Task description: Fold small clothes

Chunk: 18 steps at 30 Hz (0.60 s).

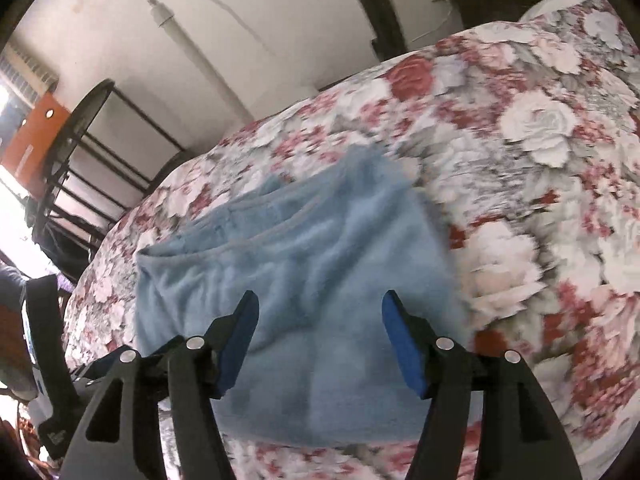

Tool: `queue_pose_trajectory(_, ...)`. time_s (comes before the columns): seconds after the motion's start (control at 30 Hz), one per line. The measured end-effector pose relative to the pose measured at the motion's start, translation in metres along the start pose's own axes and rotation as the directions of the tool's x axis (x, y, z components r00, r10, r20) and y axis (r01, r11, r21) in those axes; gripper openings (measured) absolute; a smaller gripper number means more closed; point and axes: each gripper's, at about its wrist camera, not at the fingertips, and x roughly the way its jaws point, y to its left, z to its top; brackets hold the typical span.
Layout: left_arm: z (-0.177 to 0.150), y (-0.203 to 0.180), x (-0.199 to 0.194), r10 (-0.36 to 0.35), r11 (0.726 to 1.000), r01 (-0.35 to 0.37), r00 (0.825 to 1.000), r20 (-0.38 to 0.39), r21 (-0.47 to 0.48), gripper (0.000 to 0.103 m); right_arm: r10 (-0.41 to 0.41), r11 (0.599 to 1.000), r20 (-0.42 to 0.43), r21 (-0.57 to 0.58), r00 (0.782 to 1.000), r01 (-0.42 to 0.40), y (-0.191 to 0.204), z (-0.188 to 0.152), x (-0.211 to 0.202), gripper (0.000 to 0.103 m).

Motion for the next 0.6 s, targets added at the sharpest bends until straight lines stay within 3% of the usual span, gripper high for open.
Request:
queue_pose_trajectory(0.2, -0.002, -0.004, 0.013, 0.016, 1.0, -0.016, 1.0, -0.013, 0.021, 0.098, 0.042, 0.991, 0.006, 0.129, 0.999, -0.043, -0.04, 0.002, 0.0, 0.065)
queue_pose_trajectory(0.33, -0.009, -0.007, 0.042, 0.05, 0.997, -0.044, 0.994, -0.094, 0.065, 0.099, 0.053, 0.989, 0.008, 0.139, 0.999, -0.054, -0.044, 0.003, 0.001, 0.065)
queue_pose_trajectory(0.5, -0.008, 0.001, 0.047, 0.003, 1.0, 0.0, 0.993, -0.118, 0.025, 0.099, 0.072, 0.981, 0.031, 0.176, 0.997, -0.077, -0.055, 0.009, -0.008, 0.065)
queue_pose_trajectory(0.6, -0.003, 0.005, 0.029, -0.05, 0.999, 0.049, 0.997, -0.062, -0.005, 0.098, 0.105, 0.965, 0.052, 0.234, 0.993, -0.114, -0.068, 0.012, -0.014, 0.065)
